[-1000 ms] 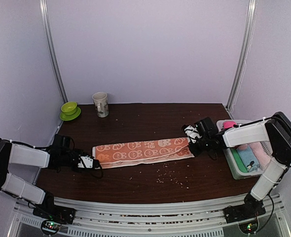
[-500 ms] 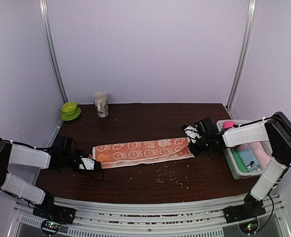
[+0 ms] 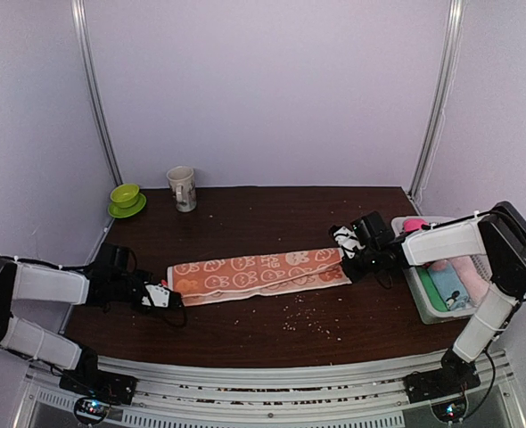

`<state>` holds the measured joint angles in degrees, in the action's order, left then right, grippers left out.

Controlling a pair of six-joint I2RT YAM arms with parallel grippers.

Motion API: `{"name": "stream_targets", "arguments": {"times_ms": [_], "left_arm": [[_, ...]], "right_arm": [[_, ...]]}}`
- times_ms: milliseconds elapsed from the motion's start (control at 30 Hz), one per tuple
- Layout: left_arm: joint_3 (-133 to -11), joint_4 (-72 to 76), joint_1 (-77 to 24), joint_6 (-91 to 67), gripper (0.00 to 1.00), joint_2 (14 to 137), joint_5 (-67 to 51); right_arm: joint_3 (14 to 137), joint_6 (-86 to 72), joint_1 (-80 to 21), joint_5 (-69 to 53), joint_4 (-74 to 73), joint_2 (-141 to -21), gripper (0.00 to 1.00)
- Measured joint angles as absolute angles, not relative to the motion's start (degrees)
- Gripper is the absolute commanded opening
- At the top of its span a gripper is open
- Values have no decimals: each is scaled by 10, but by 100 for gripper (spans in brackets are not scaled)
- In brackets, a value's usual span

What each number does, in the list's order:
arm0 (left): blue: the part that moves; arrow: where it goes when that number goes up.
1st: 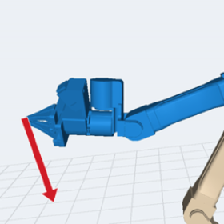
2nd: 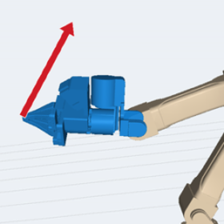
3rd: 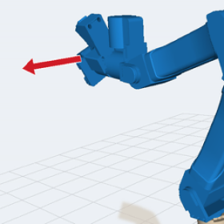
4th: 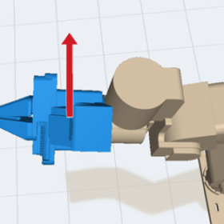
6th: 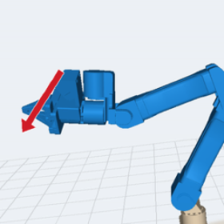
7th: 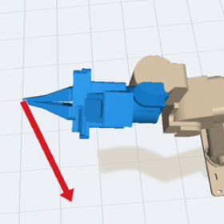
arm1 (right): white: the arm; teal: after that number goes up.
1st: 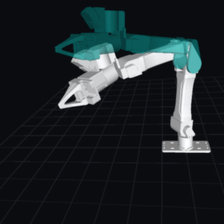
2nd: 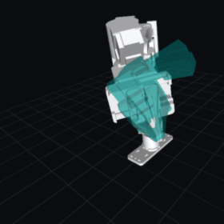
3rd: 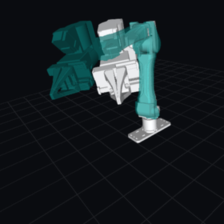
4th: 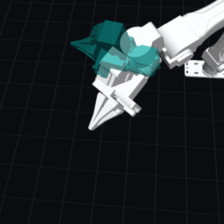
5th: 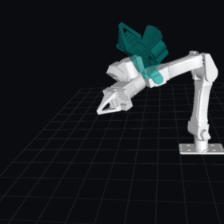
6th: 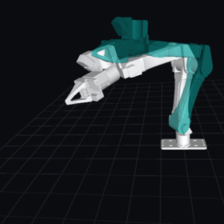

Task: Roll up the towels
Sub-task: Fold the towel at the center of the board.

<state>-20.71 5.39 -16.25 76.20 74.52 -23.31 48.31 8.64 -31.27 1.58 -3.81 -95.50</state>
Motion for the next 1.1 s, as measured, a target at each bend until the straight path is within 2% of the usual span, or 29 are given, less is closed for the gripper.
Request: {"name": "stream_targets", "arguments": {"times_ms": [867, 1100], "left_arm": [[-228, -10, -157, 736, 0, 661, -269], [-228, -17, -150, 736, 0, 661, -273]], "right_arm": [[485, 87, -313, 33, -42, -955, 10], [485, 88, -313, 38, -42, -952, 6]]}}
